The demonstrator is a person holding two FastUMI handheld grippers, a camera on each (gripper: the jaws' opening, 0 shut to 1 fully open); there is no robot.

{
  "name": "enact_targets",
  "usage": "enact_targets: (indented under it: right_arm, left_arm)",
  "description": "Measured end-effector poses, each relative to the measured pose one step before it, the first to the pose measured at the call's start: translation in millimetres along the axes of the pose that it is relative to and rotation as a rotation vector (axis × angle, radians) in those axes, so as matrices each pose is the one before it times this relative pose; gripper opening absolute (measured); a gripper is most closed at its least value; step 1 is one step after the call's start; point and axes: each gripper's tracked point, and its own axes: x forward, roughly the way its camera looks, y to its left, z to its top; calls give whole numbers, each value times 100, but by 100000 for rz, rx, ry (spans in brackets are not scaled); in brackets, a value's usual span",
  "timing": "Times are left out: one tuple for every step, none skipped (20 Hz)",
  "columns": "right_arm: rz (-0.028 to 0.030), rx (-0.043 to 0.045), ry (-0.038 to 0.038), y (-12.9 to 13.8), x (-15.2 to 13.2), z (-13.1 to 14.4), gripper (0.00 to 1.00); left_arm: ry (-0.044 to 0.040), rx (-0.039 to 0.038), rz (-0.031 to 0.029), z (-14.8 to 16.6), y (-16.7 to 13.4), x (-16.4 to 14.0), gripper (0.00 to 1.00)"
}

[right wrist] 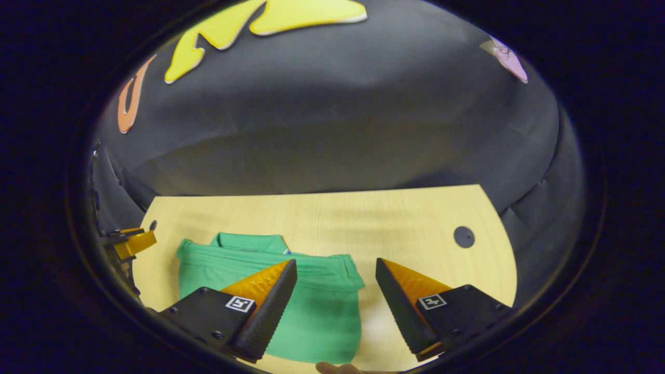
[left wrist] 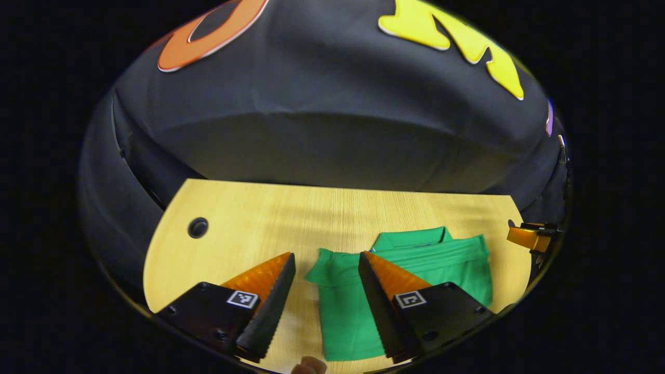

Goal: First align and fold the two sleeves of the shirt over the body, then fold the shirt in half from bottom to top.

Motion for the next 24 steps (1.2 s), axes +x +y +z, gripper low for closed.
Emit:
enact_targets:
  right_arm:
    - [-815, -774, -3596, 167, -2233, 767, 98]
    - [-150, -694, -3736, 284, -2218, 937, 98]
    - [-744, -555, -3721, 92, -2582, 962, 93]
    - [-58, -748, -3898, 172, -2552, 1075, 98]
    - [-578, -855, -3945, 36, -2394, 1025, 98]
    - [-1189, -634, -4325, -59, -2374, 1071, 98]
    - [-413, 54, -4145, 172, -2389, 943, 100]
    - [293, 253, -4182, 196, -2421, 1052, 93]
    - [-552, 627, -3314, -42, -2344, 763, 98]
    - [1376, 50, -3298, 296, -2313, 696, 98]
    - [796, 970, -2789, 53, -1968, 634, 93]
    - [-241, 1287, -2705, -213, -1872, 683, 95]
    - [-564, 1031, -2711, -140, -1932, 534, 98]
    - [-1228, 107, -2227, -420, -1729, 260, 93]
    - [-1485, -307, -2506, -527, -1414, 229, 98]
    - [-1561, -1431, -2090, -550, -1329, 236, 93]
    - [-1623, -1757, -2203, -580, -1191, 141, 92]
    - [-1196, -1840, -2117, -454, -1223, 133, 93]
    - [-775, -1343, -2059, -241, -1217, 159, 93]
    - [-463, -874, -2232, -85, -1203, 146, 93]
    - [-613, -189, -1604, -135, -1289, -112, 98]
    - [-131, 347, -1415, 120, -1205, -86, 93]
    - [-59, 666, -1106, 148, -1045, -159, 93]
    - [265, 395, -1063, 247, -920, -141, 93]
  left_arm:
    - [-3323, 421, 119, 924, -183, -2345, 87]
    - [-4058, 539, 321, 1244, -591, -2622, 89]
    - [-3944, 1098, -47, 1195, -620, -2571, 91]
    - [-4190, 1266, 515, 1442, -208, -2529, 93]
    - [-2830, 485, 751, 1036, -178, -2285, 97]
    - [-2939, -377, 349, 793, 458, -2218, 97]
    - [-2856, -1173, 269, 779, -54, -1658, 97]
    - [-3729, -1258, 185, 730, 187, -1020, 98]
    - [-4119, -704, 626, 1012, -16, -1779, 98]
    - [-3889, -222, -127, 886, -164, -1728, 97]
    - [-4285, -21, 1118, 836, 208, -1677, 98]
    - [-2855, -31, 312, 499, 119, -1367, 97]
    - [-2579, 140, -362, 523, -234, -1507, 97]
    - [-2476, 493, -108, 539, -71, -1437, 97]
    - [-2462, 701, -461, 587, -404, -1390, 97]
    - [-2572, 1506, -257, 441, -181, -1374, 97]
    - [-2473, 1312, 345, 648, -68, -1275, 97]
    - [-1596, 540, -803, 558, -485, -1521, 97]
    - [-717, -44, -641, 37, -428, -1274, 96]
    - [-735, -239, -673, -87, -274, -862, 100]
    - [-142, 384, 14, -257, -166, -721, 100]
    - [-895, 590, 308, -338, -34, -778, 97]
    - [-245, 149, 335, -292, -140, -749, 97]
    - [564, -245, -525, -329, -367, -772, 96]
